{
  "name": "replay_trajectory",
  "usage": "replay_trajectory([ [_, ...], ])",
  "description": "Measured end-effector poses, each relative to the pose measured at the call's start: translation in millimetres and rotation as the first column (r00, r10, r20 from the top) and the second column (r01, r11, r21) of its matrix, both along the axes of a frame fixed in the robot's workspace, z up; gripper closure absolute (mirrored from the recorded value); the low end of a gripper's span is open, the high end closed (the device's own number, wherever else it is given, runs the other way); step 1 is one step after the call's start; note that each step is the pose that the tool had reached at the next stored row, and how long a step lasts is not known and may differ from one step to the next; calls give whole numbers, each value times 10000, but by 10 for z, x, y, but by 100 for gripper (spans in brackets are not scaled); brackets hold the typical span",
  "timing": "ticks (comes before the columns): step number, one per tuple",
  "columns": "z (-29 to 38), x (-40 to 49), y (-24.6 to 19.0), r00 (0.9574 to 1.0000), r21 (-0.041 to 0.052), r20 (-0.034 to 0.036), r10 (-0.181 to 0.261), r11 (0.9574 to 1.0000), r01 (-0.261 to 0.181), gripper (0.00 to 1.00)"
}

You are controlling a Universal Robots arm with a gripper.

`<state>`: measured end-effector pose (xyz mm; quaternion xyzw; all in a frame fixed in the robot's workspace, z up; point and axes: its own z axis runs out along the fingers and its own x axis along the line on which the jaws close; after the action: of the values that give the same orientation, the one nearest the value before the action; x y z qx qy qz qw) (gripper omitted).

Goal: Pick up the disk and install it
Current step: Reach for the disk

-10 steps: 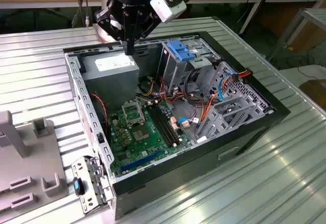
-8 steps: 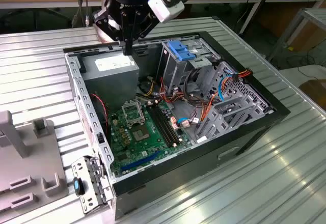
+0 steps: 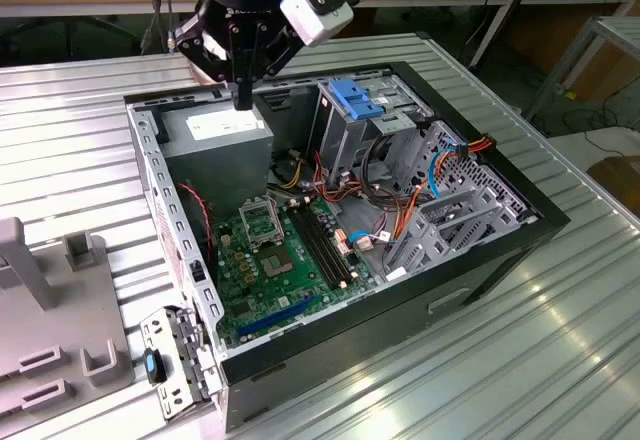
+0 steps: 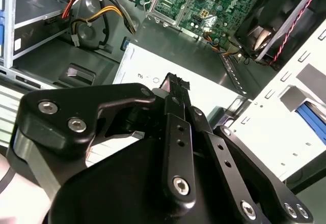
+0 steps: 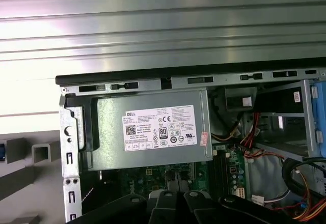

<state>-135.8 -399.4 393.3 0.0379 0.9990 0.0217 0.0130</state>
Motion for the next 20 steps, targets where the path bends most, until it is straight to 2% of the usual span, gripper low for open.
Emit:
replay_trajectory([
  [4, 1, -30, -1, 10000, -1, -3, 0, 10000, 0, 89],
  [8, -1, -114, -7, 10000, 0, -3, 1, 10000, -1, 89],
  [20, -1, -222, -14, 10000, 0, -11, 0, 10000, 0, 89],
])
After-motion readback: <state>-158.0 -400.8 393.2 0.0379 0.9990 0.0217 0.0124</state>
